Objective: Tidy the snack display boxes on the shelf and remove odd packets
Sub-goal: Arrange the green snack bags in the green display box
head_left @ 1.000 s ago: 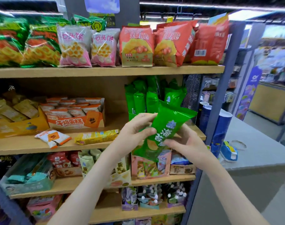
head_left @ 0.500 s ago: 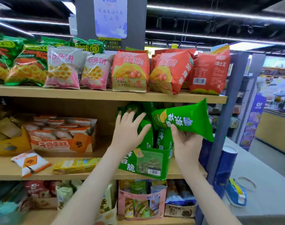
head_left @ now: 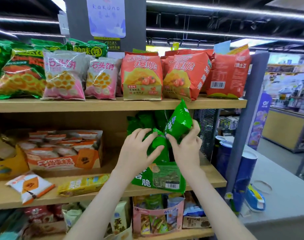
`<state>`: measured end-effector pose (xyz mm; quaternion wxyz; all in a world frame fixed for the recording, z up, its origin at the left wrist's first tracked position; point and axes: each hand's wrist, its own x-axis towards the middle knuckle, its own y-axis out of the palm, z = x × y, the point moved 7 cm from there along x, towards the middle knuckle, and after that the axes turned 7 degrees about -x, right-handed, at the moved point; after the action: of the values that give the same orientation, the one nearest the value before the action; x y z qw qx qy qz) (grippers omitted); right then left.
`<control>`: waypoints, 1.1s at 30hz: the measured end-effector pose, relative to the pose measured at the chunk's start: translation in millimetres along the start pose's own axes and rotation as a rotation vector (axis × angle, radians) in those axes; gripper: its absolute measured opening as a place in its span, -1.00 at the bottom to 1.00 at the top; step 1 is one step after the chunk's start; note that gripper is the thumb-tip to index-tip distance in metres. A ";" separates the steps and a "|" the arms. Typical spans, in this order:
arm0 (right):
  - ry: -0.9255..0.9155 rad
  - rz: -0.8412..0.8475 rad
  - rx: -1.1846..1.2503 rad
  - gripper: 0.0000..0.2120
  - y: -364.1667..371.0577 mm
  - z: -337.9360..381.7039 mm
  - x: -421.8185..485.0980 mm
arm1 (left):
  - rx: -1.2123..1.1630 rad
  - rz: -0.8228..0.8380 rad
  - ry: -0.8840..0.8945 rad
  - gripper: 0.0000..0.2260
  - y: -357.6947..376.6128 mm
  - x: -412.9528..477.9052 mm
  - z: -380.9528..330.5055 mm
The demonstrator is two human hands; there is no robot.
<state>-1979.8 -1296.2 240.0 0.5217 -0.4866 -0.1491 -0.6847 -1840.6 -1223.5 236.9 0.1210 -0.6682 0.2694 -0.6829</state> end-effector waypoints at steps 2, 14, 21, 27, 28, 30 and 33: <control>-0.097 -0.041 -0.072 -0.11 -2.4 6.2 0.1 | 0.002 -0.003 0.015 -0.56 0.1 -1.1 0.0; -0.412 -0.058 -0.186 -0.61 -13.4 15.5 3.4 | 0.081 -0.036 0.089 -0.44 -2.1 1.6 -2.4; -0.450 -0.061 -0.240 -0.63 -13.5 4.4 -11.3 | 0.121 -0.087 0.194 -0.46 -5.2 -5.4 -5.8; -0.430 -0.018 -0.628 -0.61 15.5 -0.5 -6.3 | 0.107 -0.076 0.156 -0.48 -3.3 -0.1 -3.1; -0.429 -0.008 -0.655 -0.62 19.3 -1.5 -5.0 | 0.107 -0.075 0.146 -0.48 -2.6 0.5 -2.8; -0.410 0.019 -0.703 -0.58 23.9 -2.7 0.5 | 0.104 -0.078 0.124 -0.49 -0.8 0.5 -2.7; -0.368 0.059 -0.738 -0.52 29.1 -2.6 12.2 | 0.083 -0.083 0.096 -0.49 1.7 -0.9 -1.1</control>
<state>-1956.0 -1317.0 239.9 0.2962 -0.7595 0.0299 -0.5784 -1841.9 -1224.2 235.2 0.1072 -0.6397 0.2186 -0.7290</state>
